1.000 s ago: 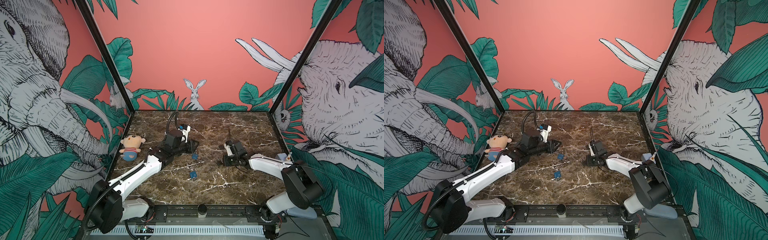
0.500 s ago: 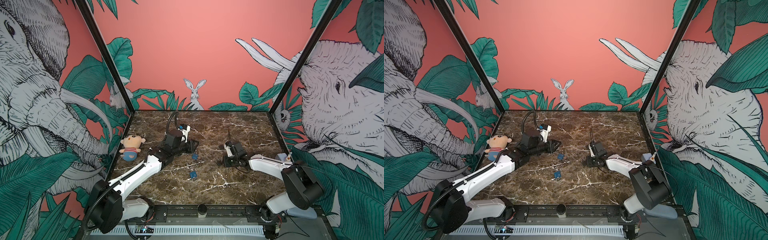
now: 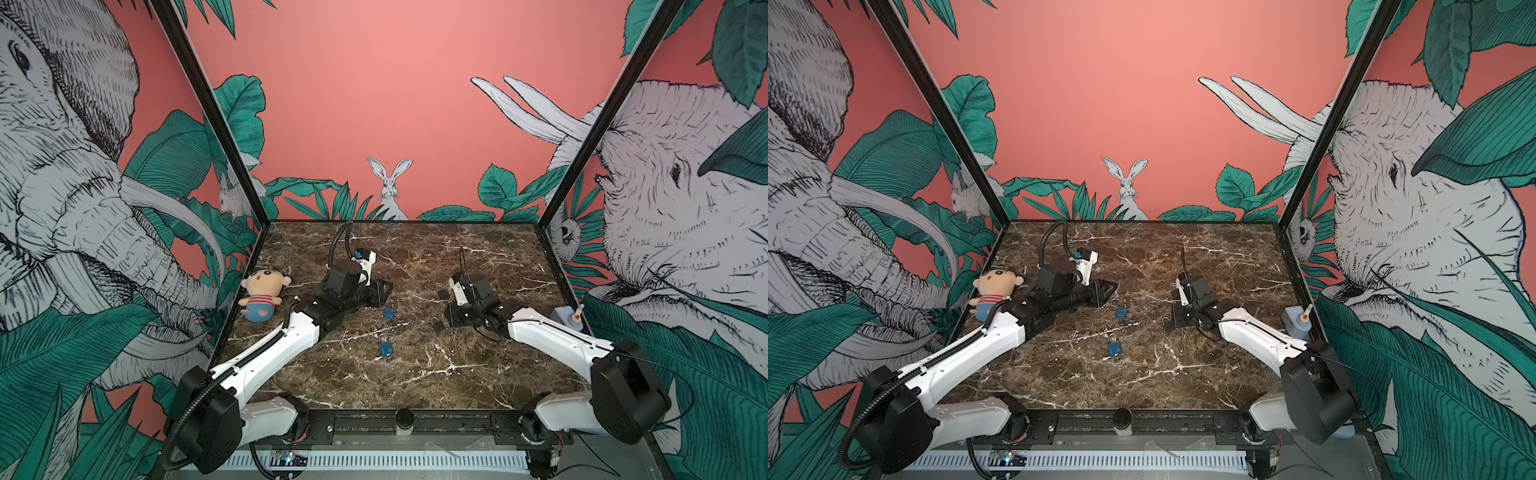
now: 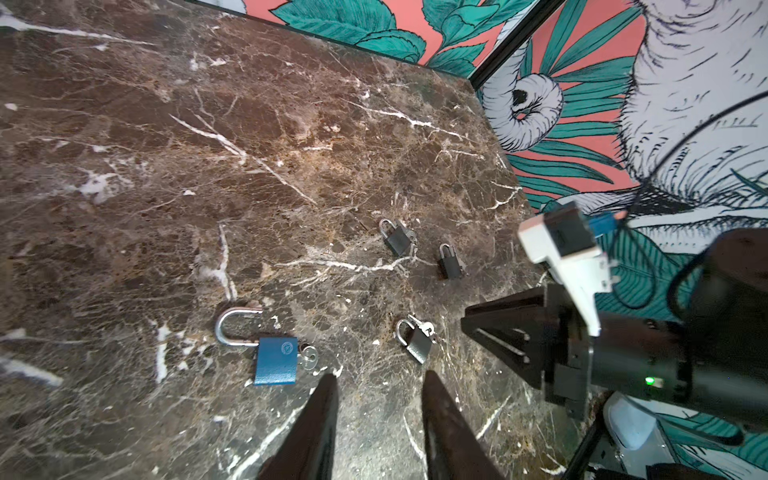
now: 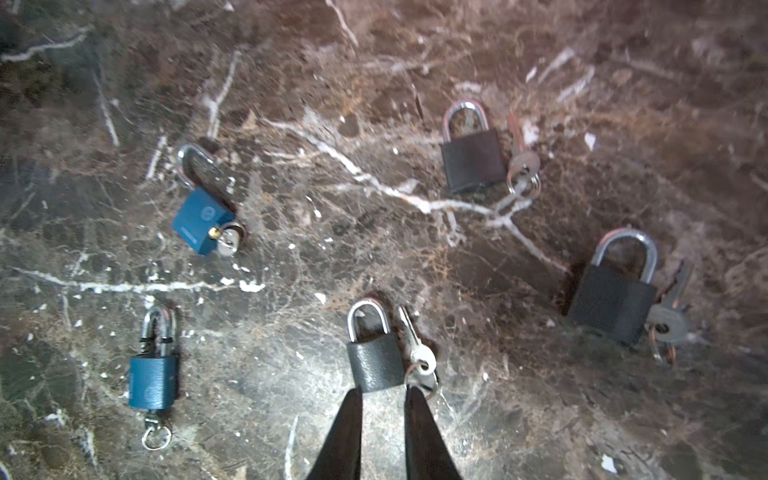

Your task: Lock with the key

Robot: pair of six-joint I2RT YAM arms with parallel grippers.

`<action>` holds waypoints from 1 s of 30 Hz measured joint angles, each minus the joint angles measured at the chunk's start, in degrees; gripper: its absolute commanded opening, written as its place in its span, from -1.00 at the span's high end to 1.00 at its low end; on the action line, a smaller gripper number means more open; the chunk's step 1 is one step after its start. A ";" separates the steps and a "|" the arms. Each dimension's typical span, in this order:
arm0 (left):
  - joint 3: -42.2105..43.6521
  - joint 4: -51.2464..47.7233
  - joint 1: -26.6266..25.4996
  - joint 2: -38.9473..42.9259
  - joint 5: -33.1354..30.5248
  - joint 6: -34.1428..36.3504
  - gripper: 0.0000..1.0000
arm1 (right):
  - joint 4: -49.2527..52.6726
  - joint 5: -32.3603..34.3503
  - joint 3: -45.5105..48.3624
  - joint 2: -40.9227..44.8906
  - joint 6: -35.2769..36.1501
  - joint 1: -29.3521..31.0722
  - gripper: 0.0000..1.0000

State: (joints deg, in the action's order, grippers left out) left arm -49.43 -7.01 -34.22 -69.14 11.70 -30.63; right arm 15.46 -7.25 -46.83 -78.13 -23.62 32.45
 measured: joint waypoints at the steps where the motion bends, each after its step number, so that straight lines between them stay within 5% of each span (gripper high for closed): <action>1: 0.00 -0.63 0.33 0.20 -0.26 0.20 0.28 | 0.33 0.11 -0.98 0.15 0.28 0.37 0.59; 15: 6.56 -9.94 11.61 8.63 -0.76 -0.85 0.27 | 3.30 1.11 -15.34 -10.34 8.02 9.70 0.34; 30: 13.62 -15.91 13.99 18.84 -0.37 -3.08 0.24 | 4.83 0.83 -27.41 -28.17 19.69 15.30 0.08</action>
State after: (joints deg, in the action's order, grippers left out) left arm -35.81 -22.92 -20.23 -50.30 11.33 -33.71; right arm 20.29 -6.42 -74.24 -106.30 -3.92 47.75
